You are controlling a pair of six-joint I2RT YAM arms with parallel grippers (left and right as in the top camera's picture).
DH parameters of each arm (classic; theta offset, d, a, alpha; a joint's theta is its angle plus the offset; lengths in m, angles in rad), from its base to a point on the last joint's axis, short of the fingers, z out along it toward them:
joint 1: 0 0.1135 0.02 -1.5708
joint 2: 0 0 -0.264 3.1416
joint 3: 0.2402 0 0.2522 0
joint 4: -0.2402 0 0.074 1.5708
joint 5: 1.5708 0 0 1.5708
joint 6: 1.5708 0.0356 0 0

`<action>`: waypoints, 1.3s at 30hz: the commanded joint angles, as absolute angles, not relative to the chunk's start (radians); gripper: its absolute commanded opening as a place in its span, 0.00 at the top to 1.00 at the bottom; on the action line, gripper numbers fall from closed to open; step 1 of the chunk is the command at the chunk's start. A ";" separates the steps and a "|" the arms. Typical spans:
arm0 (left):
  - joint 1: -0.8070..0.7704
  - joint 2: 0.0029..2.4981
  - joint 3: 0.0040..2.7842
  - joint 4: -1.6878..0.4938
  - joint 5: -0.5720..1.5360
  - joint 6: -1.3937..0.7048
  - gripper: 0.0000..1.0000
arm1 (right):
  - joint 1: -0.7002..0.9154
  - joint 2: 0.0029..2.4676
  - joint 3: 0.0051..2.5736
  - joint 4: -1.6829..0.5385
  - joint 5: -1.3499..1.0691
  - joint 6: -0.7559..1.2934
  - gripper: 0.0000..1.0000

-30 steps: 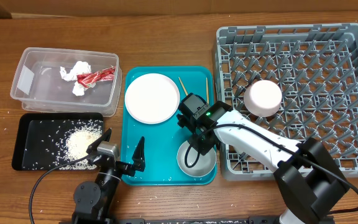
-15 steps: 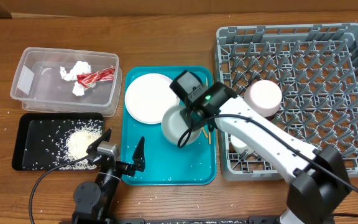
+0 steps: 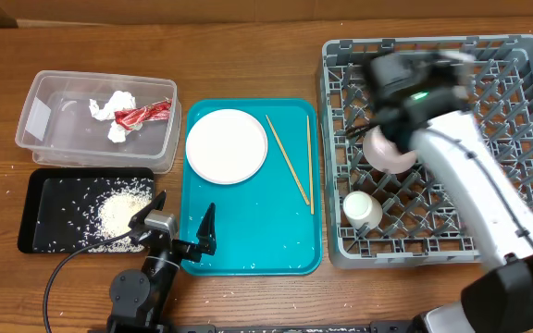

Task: Sort waste into correct bins and load items into the dishwasher
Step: 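Carry the white bowl into the dish rack with the right gripper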

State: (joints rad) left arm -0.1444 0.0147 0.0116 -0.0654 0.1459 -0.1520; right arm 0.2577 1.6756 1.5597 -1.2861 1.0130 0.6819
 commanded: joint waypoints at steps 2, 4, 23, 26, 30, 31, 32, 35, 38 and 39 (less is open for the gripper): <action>-0.154 0.004 0.005 -0.063 0.147 -0.134 0.00 | 0.089 1.665 1.570 -1.290 1.072 0.713 0.96; -0.154 0.004 0.005 -0.063 0.147 -0.134 0.00 | 0.027 1.678 1.570 -1.293 1.060 0.711 0.96; -0.154 0.004 0.005 -0.063 0.147 -0.134 0.00 | -0.024 1.876 1.570 -1.364 1.085 0.711 0.96; -0.154 0.004 0.005 -0.063 0.147 -0.134 0.00 | -0.012 1.876 1.562 -1.364 1.074 0.711 0.96; -0.154 0.004 0.005 -0.063 0.147 -0.134 0.00 | 0.000 1.876 1.517 -1.347 1.088 0.710 0.96; -0.154 0.004 0.005 -0.063 0.147 -0.134 0.00 | 0.000 1.876 1.500 -1.337 1.087 0.707 0.96; -0.154 0.004 0.005 -0.063 0.147 -0.134 0.00 | 0.000 1.876 1.483 -1.333 1.087 0.707 0.96; -0.154 0.004 0.005 -0.063 0.147 -0.134 0.00 | 0.000 1.876 1.453 -1.338 1.089 0.708 0.96; -0.154 0.004 0.005 -0.063 0.147 -0.134 0.00 | 0.001 1.876 1.452 -1.346 1.100 0.708 0.96; -0.154 0.004 0.005 -0.063 0.147 -0.134 0.00 | 0.001 1.876 1.452 -1.349 1.111 0.707 0.96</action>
